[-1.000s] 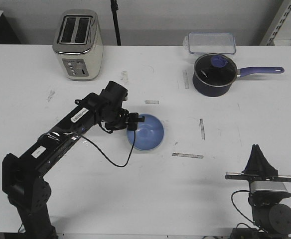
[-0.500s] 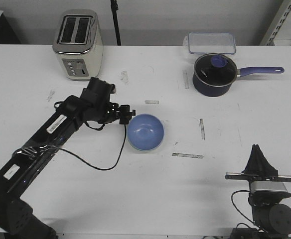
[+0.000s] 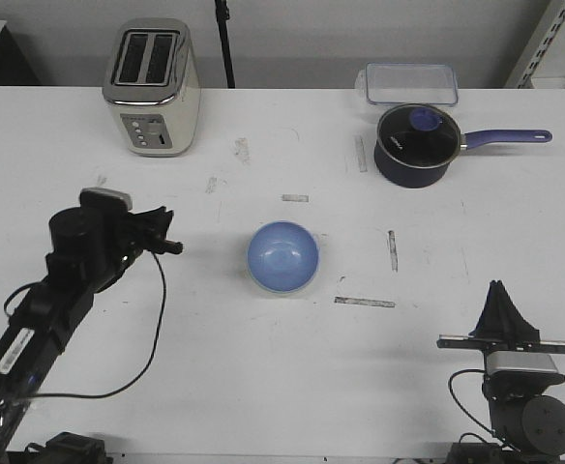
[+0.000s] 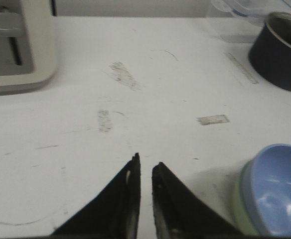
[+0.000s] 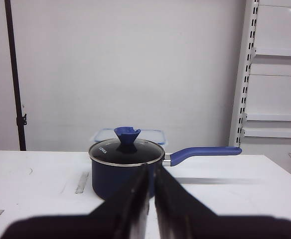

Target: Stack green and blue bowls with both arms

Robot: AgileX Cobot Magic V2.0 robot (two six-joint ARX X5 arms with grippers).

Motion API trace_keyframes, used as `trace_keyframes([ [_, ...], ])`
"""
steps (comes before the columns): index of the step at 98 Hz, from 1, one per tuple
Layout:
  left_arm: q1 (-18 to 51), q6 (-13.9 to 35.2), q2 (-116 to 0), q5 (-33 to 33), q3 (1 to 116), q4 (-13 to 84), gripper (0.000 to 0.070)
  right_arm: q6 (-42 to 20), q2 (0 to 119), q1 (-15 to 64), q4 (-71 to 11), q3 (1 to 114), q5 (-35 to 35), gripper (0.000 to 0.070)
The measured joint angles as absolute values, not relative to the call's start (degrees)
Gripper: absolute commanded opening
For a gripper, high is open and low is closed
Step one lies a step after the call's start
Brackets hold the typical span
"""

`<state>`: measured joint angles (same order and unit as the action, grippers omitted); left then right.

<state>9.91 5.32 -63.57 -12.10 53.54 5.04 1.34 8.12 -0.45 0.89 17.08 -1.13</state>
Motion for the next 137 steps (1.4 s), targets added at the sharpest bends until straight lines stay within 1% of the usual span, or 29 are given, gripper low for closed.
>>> trace_keyframes([
  [8,7.81,3.27,-58.37,-8.84,47.0,1.13,0.0,1.34,8.12,-0.43,0.89,17.08,-1.13,0.0009],
  [15,6.31,0.45,-53.6,-5.93,41.91,-1.63,0.0,1.34,8.12,-0.45,0.89,17.08,-1.15,0.0009],
  [23,4.73,-2.57,-47.86,-5.32,36.86,-4.45,0.0,1.34,8.12,-0.43,0.89,17.08,-1.13,0.0009],
  [36,3.77,-4.47,-38.48,-5.32,30.35,-6.0,0.0001,1.34,8.12,-0.45,0.89,17.08,-1.15,0.0009],
  [55,3.62,-5.08,-24.25,-5.32,21.78,-3.81,0.0001,1.34,8.12,-0.45,0.89,17.08,-1.13,0.0009],
  [74,3.62,-5.08,-13.32,-5.32,20.93,4.27,0.0002,1.34,8.12,-0.45,0.86,17.08,-1.13,0.0009],
  [83,3.62,-5.1,-10.83,-5.32,20.93,6.22,0.0001,1.34,8.12,-0.43,0.89,17.08,-1.13,0.0009],
  [97,3.62,-5.1,-8.47,-5.32,20.93,6.63,0.0001,1.34,8.12,-0.43,0.89,17.08,-1.13,0.0009],
  [121,3.62,-5.13,-7.66,-5.32,20.93,6.61,0.0001,1.34,8.12,-0.45,0.89,17.08,-1.15,0.0009],
  [130,3.62,-5.15,-7.57,-5.17,20.4,5.5,0.0001,1.34,8.12,-0.43,0.89,17.08,-1.13,0.0009],
  [137,3.62,-4.47,-6.98,-3.53,18.81,3.31,0.0001,1.34,8.12,-0.43,0.89,17.08,-1.15,0.0009],
])
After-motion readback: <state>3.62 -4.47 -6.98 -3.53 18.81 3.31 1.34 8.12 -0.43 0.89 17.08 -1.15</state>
